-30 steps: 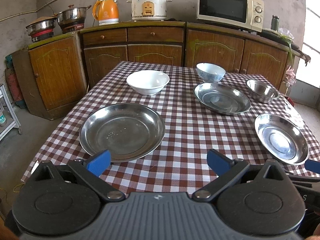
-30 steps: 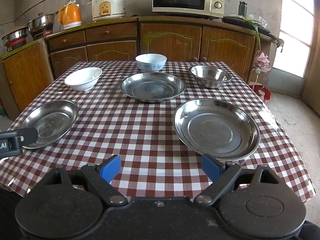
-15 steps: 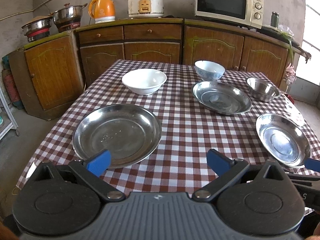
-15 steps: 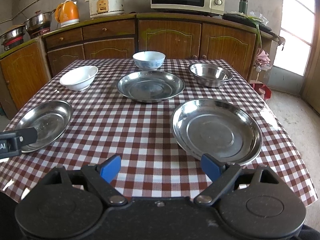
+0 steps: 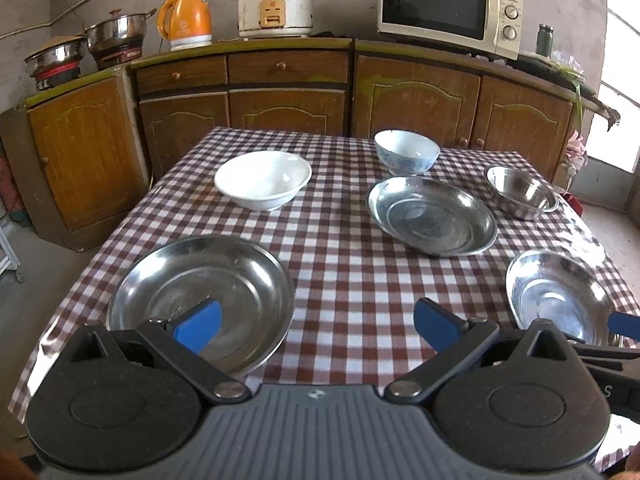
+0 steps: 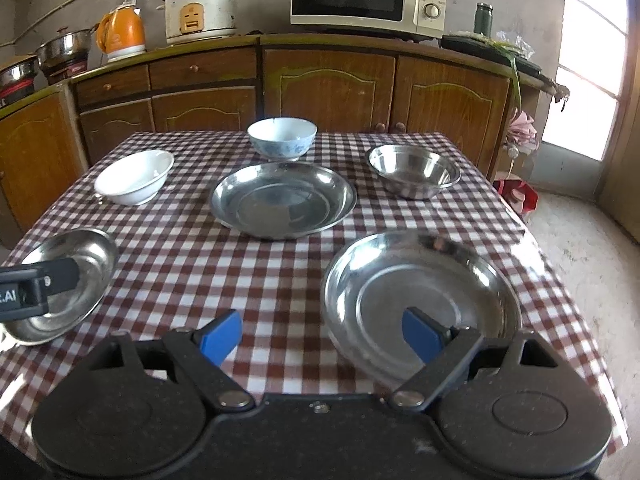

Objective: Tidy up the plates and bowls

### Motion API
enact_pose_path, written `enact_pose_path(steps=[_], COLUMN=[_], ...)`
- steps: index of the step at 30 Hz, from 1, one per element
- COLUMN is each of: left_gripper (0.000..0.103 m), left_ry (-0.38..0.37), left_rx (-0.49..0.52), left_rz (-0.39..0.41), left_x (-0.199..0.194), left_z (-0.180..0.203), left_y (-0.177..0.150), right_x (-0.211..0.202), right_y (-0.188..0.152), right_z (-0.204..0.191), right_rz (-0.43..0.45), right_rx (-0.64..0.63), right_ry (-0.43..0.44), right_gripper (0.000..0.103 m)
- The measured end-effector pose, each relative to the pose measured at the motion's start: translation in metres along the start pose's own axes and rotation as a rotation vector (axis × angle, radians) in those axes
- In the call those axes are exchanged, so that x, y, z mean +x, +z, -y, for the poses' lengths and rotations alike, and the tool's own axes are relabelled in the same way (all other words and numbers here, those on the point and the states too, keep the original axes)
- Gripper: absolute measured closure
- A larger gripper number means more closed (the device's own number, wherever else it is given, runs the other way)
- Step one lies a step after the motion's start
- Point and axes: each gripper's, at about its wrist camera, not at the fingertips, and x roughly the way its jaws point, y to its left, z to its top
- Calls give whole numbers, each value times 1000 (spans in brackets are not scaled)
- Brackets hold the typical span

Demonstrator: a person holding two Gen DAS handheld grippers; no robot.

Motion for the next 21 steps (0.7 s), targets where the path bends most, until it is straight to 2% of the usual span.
enact_pose_path(steps=[16, 21], left_gripper=[0, 0], left_ry=[-30, -35], left_rx=[33, 40], left_rz=[2, -9], left_x=[55, 81], left_z=[25, 31], left_y=[43, 56], right_x=[55, 78], right_y=[49, 65], right_z=[25, 34], right_rz=[28, 21], right_rx=[-7, -2], right_ry=[-26, -10], right_gripper=[0, 0])
